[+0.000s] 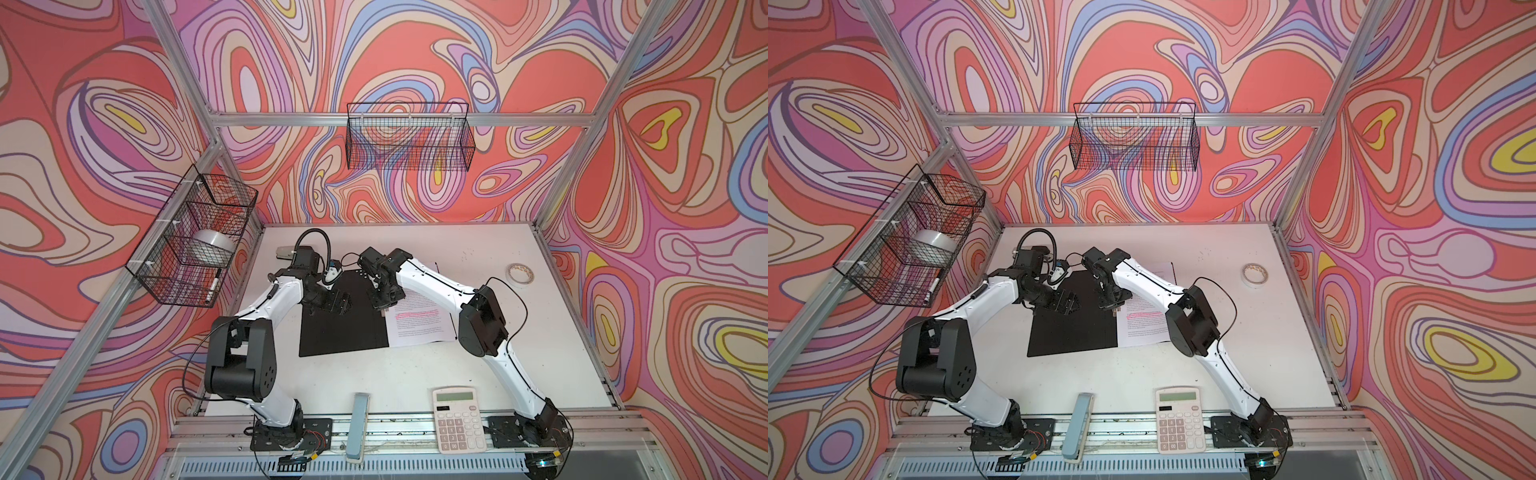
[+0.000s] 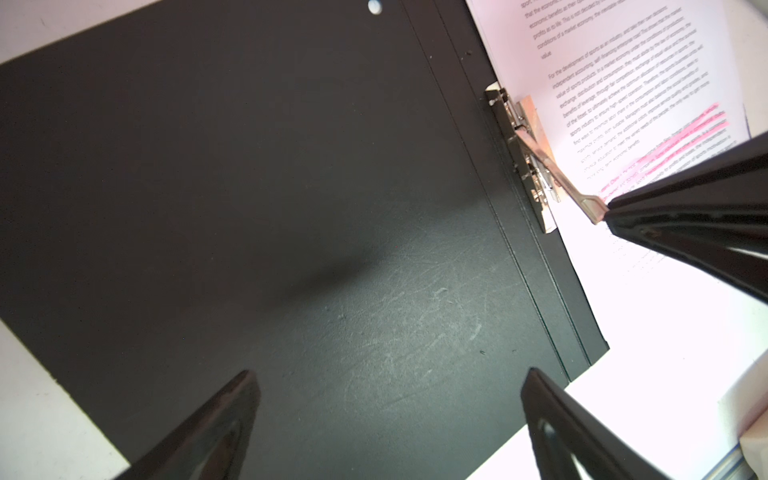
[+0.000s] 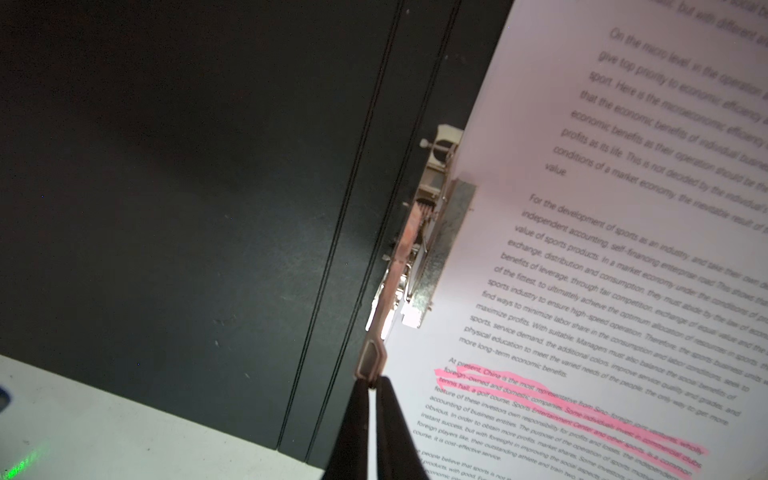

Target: Put the files into the folder

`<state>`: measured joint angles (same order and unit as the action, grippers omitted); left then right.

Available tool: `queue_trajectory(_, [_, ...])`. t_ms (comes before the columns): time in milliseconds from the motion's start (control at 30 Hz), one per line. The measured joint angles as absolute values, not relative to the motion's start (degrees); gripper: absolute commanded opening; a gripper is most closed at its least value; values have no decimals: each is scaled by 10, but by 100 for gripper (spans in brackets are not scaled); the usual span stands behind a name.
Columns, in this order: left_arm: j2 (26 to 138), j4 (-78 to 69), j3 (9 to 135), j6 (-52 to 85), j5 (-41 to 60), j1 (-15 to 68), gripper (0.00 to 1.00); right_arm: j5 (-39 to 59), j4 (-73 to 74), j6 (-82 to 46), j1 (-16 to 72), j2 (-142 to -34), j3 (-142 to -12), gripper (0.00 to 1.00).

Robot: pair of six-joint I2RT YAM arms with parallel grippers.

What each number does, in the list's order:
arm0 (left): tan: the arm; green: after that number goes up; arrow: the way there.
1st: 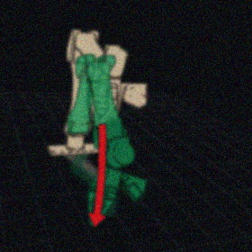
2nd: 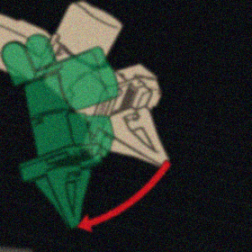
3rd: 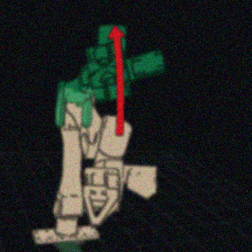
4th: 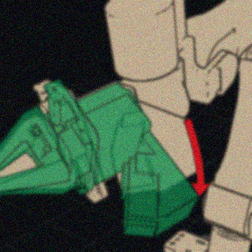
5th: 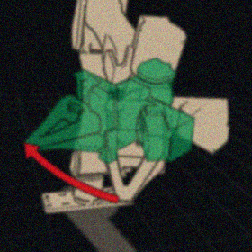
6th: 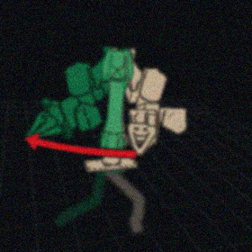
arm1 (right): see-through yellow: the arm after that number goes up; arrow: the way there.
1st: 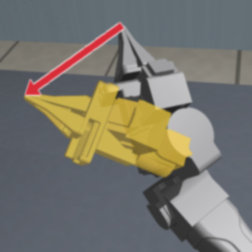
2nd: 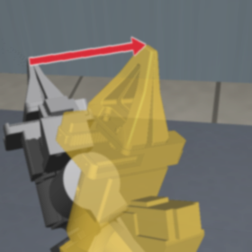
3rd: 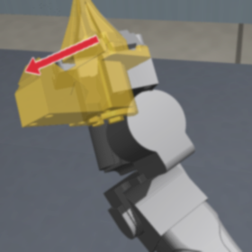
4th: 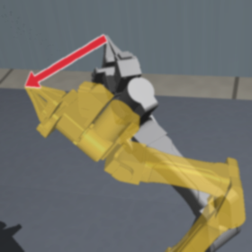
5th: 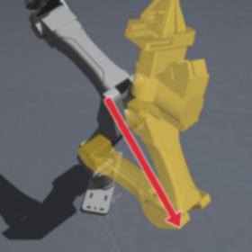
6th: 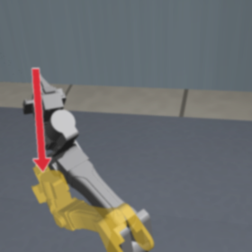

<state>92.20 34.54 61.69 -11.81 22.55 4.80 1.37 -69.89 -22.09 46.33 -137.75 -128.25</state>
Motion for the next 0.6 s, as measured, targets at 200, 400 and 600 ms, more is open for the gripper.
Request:
queue_trajectory(200, [922,345,613,-118,225,48,99,15,-699,-220,463,-1378,-1282,5])
queue_trajectory(400, [920,345,613,-118,225,48,99,20,-703,-219,464,-1386,-1282,5])
queue_trajectory(600, [919,346,612,-118,225,48,99,20,-712,-215,465,-1393,-1299,6])
